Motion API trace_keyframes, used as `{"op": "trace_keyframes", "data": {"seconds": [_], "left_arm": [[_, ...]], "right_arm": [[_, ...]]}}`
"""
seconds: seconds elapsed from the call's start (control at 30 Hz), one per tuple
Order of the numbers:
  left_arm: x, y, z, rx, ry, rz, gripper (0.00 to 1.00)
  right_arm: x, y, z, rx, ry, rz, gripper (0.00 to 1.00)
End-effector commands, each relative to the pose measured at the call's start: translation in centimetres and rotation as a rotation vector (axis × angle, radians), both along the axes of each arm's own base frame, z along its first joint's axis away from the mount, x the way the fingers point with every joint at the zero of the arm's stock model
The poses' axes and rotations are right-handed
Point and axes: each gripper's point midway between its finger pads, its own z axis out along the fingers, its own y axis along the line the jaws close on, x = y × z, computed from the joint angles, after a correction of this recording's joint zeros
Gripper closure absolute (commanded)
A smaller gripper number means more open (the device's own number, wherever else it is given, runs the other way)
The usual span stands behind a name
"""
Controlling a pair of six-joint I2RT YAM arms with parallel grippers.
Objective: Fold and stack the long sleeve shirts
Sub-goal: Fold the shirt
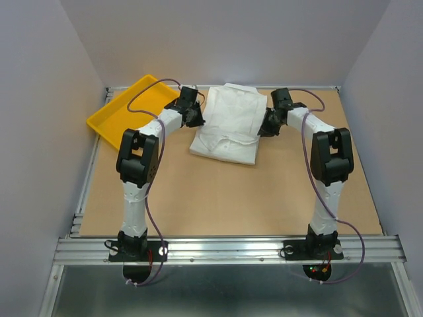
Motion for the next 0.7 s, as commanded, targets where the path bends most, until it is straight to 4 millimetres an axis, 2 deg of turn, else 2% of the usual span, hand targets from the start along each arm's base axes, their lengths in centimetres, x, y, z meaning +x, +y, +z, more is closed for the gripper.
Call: {"op": "trace_keyframes", "data": {"seconds": [0.0,0.07,0.17,0.23,0.33,0.37,0.4,0.43,0.47,0.5,0.53,0.57,0.6,0.63,0.67], "left_arm": [[2.7,0.0,2.5,0.002,-0.097,0.007,0.74],[3.1,-0.2,2.8,-0.001,-0.109,-0.001,0.65],[3.6,-0.6,3.4,-0.013,-0.127,-0.012,0.61],[3.8,-1.0,4.1,-0.030,-0.139,-0.022,0.49],[4.1,-1.4,5.9,-0.059,-0.164,-0.032,0.37],[4.1,-1.5,7.4,-0.074,-0.187,-0.036,0.32],[4.0,-1.6,8.4,-0.091,-0.202,-0.039,0.16],[4.1,-1.6,9.3,-0.099,-0.216,-0.032,0.08],[4.0,-1.4,10.4,-0.111,-0.233,-0.024,0.01],[3.7,-1.3,12.5,-0.127,-0.266,-0.020,0.01],[3.6,-1.0,13.6,-0.132,-0.282,-0.010,0.01],[3.2,-0.4,15.7,-0.152,-0.313,0.009,0.01],[2.7,0.1,16.1,-0.150,-0.314,0.026,0.01],[2.0,1.0,17.9,-0.164,-0.336,0.056,0.01],[1.3,1.6,17.3,-0.154,-0.316,0.072,0.01]], "right_arm": [[3.1,-0.7,2.6,-0.016,-0.102,-0.007,0.75],[3.7,-1.0,3.3,-0.032,-0.130,0.000,0.69],[4.2,-1.5,4.9,-0.052,-0.175,0.007,0.55],[4.4,-1.4,6.2,-0.064,-0.212,0.047,0.47],[3.8,-0.8,9.0,-0.045,-0.276,0.123,0.43],[3.6,-0.5,9.6,-0.051,-0.300,0.171,0.41],[3.1,-0.1,11.4,-0.042,-0.342,0.207,0.41],[2.7,0.4,11.9,-0.039,-0.361,0.252,0.40],[1.7,2.0,12.3,-0.025,-0.376,0.322,0.38],[1.1,2.9,12.7,-0.047,-0.408,0.410,0.38],[0.3,3.8,13.4,-0.047,-0.434,0.463,0.38],[-1.1,6.0,13.4,-0.030,-0.450,0.570,0.38],[-1.9,7.2,13.5,-0.011,-0.460,0.622,0.38],[-3.4,9.5,13.7,0.024,-0.472,0.711,0.38],[-4.0,10.6,13.7,0.037,-0.476,0.746,0.38]]}}
